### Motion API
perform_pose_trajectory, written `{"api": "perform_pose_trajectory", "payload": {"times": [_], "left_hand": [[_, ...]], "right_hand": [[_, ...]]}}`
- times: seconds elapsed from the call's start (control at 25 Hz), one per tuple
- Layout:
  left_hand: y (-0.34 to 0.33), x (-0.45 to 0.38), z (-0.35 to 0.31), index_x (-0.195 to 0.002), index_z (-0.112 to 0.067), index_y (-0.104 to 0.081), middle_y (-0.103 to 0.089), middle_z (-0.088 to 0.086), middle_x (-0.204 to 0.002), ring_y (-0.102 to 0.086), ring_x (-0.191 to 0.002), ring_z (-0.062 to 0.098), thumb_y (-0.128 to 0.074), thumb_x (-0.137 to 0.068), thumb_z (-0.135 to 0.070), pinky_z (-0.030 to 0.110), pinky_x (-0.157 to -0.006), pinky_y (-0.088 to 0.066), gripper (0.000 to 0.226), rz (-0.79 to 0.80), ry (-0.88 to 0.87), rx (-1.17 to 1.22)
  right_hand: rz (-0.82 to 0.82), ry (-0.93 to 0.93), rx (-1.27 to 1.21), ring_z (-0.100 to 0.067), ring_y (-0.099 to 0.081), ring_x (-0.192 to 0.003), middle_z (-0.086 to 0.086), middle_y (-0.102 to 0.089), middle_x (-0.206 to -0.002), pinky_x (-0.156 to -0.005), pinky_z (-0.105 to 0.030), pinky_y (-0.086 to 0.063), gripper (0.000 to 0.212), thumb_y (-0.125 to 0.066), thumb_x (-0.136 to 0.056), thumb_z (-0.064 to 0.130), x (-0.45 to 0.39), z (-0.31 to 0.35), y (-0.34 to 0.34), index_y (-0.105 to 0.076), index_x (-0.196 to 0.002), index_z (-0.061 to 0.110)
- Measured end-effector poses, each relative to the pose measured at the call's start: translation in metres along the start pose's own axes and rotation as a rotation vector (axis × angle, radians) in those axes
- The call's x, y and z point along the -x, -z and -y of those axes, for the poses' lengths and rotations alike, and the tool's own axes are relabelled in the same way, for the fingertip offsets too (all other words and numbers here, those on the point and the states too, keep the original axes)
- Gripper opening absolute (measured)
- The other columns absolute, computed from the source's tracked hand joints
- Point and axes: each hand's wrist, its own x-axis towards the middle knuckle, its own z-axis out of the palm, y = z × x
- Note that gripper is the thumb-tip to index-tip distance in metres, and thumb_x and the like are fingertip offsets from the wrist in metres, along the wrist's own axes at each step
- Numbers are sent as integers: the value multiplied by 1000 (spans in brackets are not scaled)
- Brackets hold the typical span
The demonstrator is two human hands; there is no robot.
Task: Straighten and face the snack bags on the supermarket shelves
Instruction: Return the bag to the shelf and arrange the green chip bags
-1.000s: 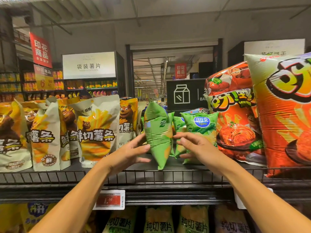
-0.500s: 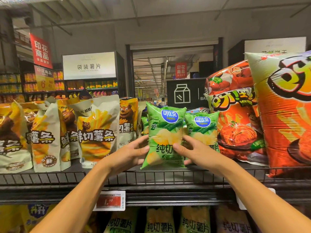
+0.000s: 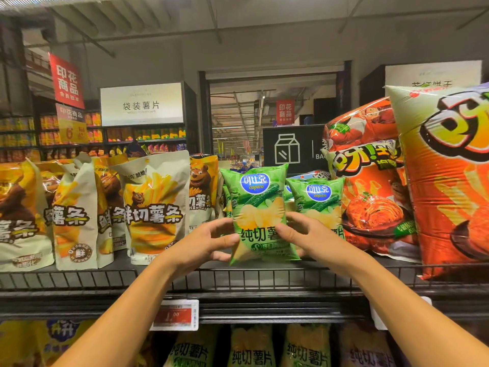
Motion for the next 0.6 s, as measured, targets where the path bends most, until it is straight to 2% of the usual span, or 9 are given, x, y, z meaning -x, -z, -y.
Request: {"api": "perform_pose_trajectory", "payload": {"times": [0.04,0.12,0.24,0.36,0.48,0.6], "left_hand": [[0,0,-1,-128,-21,-58,-67,3,-129,-65,-116,24,-68,-82,-24,32,-85,-59,47,-2,1,8],[-1,1,-2,-127,-23,-58,-68,1,-127,-66,-114,23,-64,-86,-20,32,-86,-59,42,-5,-2,12],[-2,0,0,-133,-20,-55,-66,2,-131,-64,-116,25,-55,-96,-8,41,-97,-53,38,-12,-1,-23],[-3,-3,1,-134,-16,-49,-59,11,-136,-58,-110,27,-53,-97,-3,45,-98,-44,39,-88,21,39],[-2,-6,2,-128,-12,-51,-62,11,-131,-64,-108,22,-55,-97,-6,31,-88,-53,32,-107,23,2],[-1,-7,4,-124,-13,-57,-65,8,-127,-65,-112,19,-60,-95,-9,28,-87,-57,29,-132,24,-68]], "right_hand": [[9,-23,-36,18,-63,-89,35,-61,-110,-69,-14,-53,37,-67,-73,61,0,0,1,-55,-107,51],[17,-43,-65,14,-62,-98,30,-59,-118,-71,-16,-54,47,-71,-74,53,0,-1,2,-50,-117,49],[17,-56,-23,-3,-61,-116,9,-58,-134,-78,-23,-53,68,-73,-70,53,-2,-4,3,-49,-131,37],[16,-73,-32,-9,-64,-115,3,-60,-135,-82,-29,-52,55,-74,-76,51,-4,-7,3,-49,-123,38],[-35,-60,50,-8,-64,-111,5,-62,-125,-89,-35,-59,32,-70,-90,40,-8,-12,3,-53,-117,33],[-79,-41,128,-12,-67,-100,8,-63,-116,-84,-34,-61,34,-69,-93,36,-11,-16,2,-57,-124,29]]}}
